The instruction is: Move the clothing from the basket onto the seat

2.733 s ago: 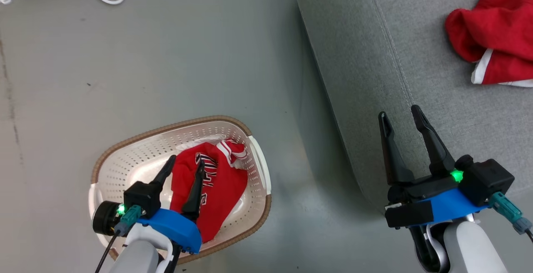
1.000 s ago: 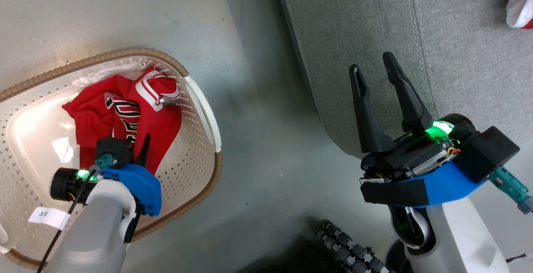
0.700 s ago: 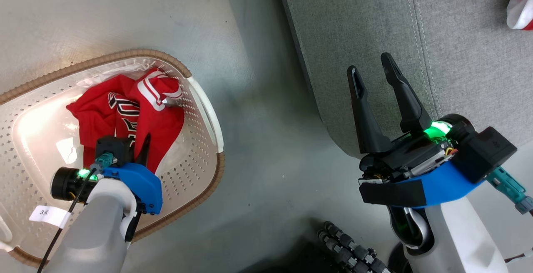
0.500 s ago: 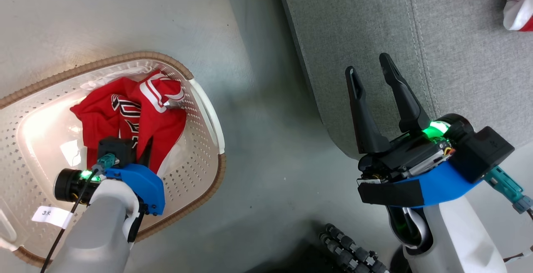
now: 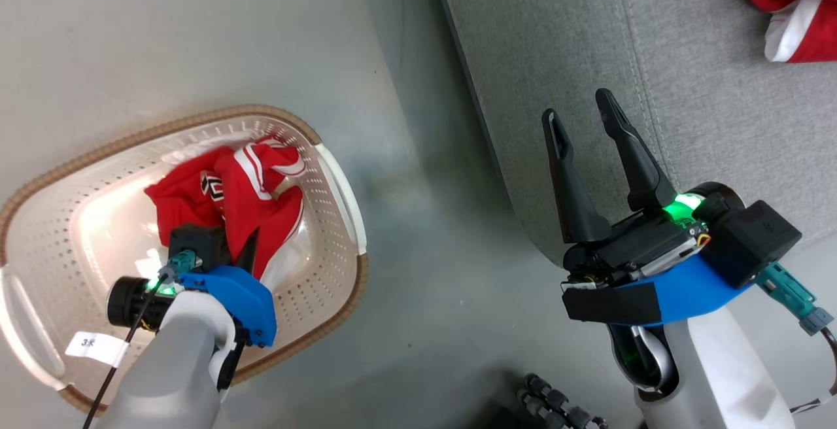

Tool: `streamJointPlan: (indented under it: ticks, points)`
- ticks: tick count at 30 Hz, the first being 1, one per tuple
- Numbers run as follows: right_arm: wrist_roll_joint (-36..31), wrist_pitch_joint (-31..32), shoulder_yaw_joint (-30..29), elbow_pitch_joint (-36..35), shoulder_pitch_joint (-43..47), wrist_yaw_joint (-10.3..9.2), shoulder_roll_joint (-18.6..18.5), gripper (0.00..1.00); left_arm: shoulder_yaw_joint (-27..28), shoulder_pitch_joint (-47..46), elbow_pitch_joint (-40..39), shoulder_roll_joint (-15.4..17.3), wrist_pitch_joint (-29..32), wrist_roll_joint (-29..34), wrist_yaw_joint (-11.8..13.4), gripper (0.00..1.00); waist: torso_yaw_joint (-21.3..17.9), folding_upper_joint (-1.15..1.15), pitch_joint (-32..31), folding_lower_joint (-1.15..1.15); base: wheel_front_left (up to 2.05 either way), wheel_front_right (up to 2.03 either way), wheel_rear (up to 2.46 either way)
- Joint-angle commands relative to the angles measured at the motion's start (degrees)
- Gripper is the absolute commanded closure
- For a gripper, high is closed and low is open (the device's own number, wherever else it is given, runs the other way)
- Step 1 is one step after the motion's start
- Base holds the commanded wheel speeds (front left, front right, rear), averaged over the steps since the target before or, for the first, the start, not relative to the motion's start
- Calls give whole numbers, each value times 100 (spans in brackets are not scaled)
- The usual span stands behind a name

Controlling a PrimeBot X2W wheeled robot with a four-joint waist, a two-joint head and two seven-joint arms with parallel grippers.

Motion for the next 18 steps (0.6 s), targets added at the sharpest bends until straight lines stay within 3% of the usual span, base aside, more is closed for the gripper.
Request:
streamJointPlan:
  ticks: [1, 18]
  points:
    - [-40, -33, -14, 5, 36, 4, 7, 0, -17, 66, -13, -4, -32, -41, -45, 100, 58, 0, -129, 0, 0, 0, 0]
    - [-251, -32, -126, 282, 342, 4, 6, 0, -226, 673, -541, -229, -48, -352, -46, 100, 538, 0, -1421, 0, 0, 0, 0]
